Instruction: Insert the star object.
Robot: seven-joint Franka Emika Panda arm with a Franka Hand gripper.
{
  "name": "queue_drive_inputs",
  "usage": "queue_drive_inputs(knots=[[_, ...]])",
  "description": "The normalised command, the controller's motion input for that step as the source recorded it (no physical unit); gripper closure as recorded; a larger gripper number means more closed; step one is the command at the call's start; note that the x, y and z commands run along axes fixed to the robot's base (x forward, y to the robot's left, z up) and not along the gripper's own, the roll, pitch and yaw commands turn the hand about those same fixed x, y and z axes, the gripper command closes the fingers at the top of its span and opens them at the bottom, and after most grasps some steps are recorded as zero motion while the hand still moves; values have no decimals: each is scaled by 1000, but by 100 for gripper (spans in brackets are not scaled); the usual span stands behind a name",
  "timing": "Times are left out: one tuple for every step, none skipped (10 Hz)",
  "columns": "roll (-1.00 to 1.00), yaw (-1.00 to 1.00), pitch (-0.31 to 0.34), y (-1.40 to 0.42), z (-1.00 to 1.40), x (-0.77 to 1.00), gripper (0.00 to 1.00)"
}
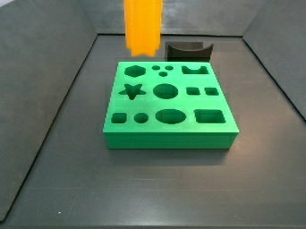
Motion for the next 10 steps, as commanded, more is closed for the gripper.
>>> queue_drive_inputs(knots=[[-83,0,0,186,-786,-71,100],[-76,0,0,186,-849,-111,100],[-113,0,0,169,-774,-86,100],[-49,0,0,123,-620,0,100],[-14,0,0,89,-520,-46,100],[-1,-9,0,57,-463,-120,100],[0,-57,0,26,-420,-160,100],[0,-94,0,17,-366,-180,100],[0,-109,0,0,-374,-134,100],[0,-109,0,0,-380,-71,100]])
